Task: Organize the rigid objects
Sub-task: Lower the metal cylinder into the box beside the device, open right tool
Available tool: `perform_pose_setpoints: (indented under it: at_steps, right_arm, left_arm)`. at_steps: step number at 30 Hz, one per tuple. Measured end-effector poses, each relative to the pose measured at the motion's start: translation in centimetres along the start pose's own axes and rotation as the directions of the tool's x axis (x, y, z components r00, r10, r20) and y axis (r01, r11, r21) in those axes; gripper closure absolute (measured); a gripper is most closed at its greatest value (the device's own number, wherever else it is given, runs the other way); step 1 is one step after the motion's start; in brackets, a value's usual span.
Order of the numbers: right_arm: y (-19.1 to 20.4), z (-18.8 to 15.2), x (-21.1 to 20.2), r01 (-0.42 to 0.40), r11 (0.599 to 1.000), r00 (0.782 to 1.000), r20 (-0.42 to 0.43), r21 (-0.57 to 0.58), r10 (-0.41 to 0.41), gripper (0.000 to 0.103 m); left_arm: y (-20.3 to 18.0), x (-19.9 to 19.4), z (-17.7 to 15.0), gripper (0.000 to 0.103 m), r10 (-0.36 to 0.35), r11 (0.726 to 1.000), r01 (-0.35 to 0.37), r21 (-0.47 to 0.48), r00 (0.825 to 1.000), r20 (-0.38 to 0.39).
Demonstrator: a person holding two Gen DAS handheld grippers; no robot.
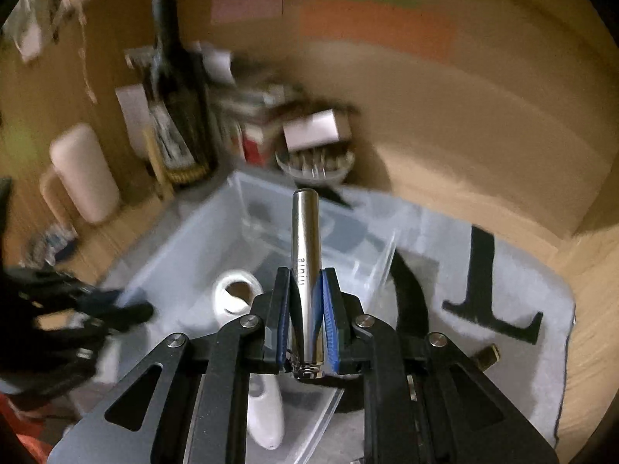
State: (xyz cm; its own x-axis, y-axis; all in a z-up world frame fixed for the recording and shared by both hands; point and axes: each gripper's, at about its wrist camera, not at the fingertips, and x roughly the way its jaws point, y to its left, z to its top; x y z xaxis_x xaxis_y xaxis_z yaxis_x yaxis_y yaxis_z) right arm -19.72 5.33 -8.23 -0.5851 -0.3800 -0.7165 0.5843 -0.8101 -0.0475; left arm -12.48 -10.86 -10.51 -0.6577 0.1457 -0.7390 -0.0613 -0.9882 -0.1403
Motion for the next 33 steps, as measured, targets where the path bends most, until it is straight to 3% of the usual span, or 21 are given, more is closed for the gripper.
perform_pose_setpoints:
  at_steps: [4, 13, 22, 27, 31, 33]
  right_arm:
    - [0.1, -0.6, 2.2, 0.010, 1.000, 0.997, -0.078, -0.026, -0.012, 0.089]
    - [0.8, -0.9, 4.0, -0.027, 0.998, 0.986, -0.167, -0.052, 0.018, 0.089]
    - [1.1, -0.7, 3.2, -0.019, 0.999, 0.990, -0.143, -0.045, 0.012, 0.087]
    - [0.8, -0.5, 1.0, 0.015, 0.999, 0.997, -0.071, -0.038, -0.017, 0.061]
    - [0.3, -0.3, -1.3, 0.082, 0.996, 0.997, 0.010, -0.021, -0.082, 0.027]
    - [-0.4, -0.2, -2.8, 0.107, 0.994, 0.993, 0.051, 0.005, -0.107, 0.020]
  left_arm:
    - [-0.1, 0.1, 0.1, 0.091, -0.004, 1.000, 0.004, -0.005, 1.000, 0.001]
    - [-0.2, 0.1, 0.0, 0.091, -0.004, 1.000, 0.004, -0.004, 1.000, 0.002]
    - [-0.2, 0.1, 0.0, 0.091, -0.004, 1.000, 0.004, -0.002, 1.000, 0.003]
    - [-0.2, 0.1, 0.0, 0.091, -0.001, 1.000, 0.001, 0.001, 1.000, 0.002]
    - [-0.2, 0.1, -0.1, 0.091, 0.000, 1.000, 0.000, 0.002, 1.000, 0.002]
    - [-0.2, 0.0, -0.1, 0.091, 0.000, 1.000, 0.000, 0.002, 1.000, 0.002]
